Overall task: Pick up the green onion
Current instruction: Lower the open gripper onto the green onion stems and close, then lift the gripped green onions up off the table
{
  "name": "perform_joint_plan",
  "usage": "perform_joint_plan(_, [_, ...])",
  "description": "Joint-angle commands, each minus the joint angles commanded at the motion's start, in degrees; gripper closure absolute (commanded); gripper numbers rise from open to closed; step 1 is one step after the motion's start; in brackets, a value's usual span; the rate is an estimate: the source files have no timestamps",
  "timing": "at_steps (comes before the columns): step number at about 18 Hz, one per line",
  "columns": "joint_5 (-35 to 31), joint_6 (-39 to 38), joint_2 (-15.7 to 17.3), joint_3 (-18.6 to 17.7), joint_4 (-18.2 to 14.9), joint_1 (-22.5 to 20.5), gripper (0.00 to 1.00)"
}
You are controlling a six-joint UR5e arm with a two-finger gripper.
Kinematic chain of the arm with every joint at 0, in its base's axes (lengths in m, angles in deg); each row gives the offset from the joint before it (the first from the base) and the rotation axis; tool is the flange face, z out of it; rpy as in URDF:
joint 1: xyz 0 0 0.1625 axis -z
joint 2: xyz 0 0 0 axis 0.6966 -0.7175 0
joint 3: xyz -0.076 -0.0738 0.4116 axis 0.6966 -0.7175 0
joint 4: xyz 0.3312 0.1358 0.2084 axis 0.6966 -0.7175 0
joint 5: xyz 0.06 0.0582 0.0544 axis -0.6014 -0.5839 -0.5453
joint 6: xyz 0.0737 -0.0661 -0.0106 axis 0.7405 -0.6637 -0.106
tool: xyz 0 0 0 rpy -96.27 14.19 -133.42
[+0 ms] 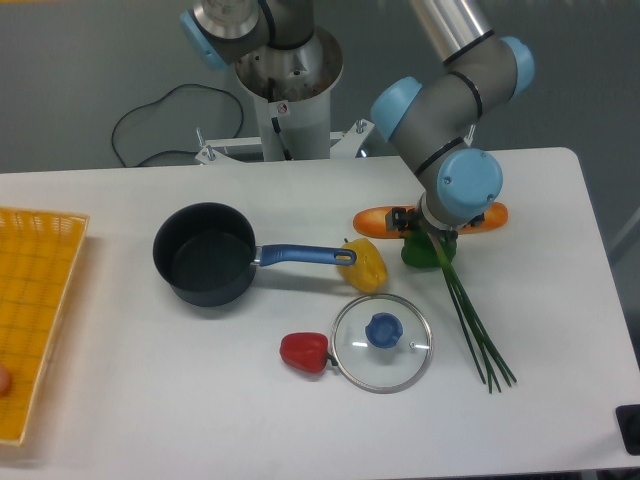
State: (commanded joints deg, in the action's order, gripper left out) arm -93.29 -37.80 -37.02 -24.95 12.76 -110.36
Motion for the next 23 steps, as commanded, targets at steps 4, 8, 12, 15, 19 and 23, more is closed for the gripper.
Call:
perform_joint_plan(4, [-0.09, 0.35, 0.26, 0.0, -0.35, -0.09, 0.2])
perform_joint_plan(8, [-1.05, 0.09, 0.53, 0.18, -1.85, -0.09, 0.57])
perform_joint_plan(12, [-1.05, -0.09, 0.53, -0.17, -1.76, -0.17, 0.7])
perform_joint_plan(15, [-1.05, -0.26, 0.62, 0.0, -1.85, -0.26, 0.79])
perform_joint_plan(19, [-1.05, -0.09, 0.79, 0.26, -2.02, -0.26, 0.82])
perform_joint_plan(23, [-1.05, 0.26, 1.23, 1.84, -3.25, -0.35, 0.82])
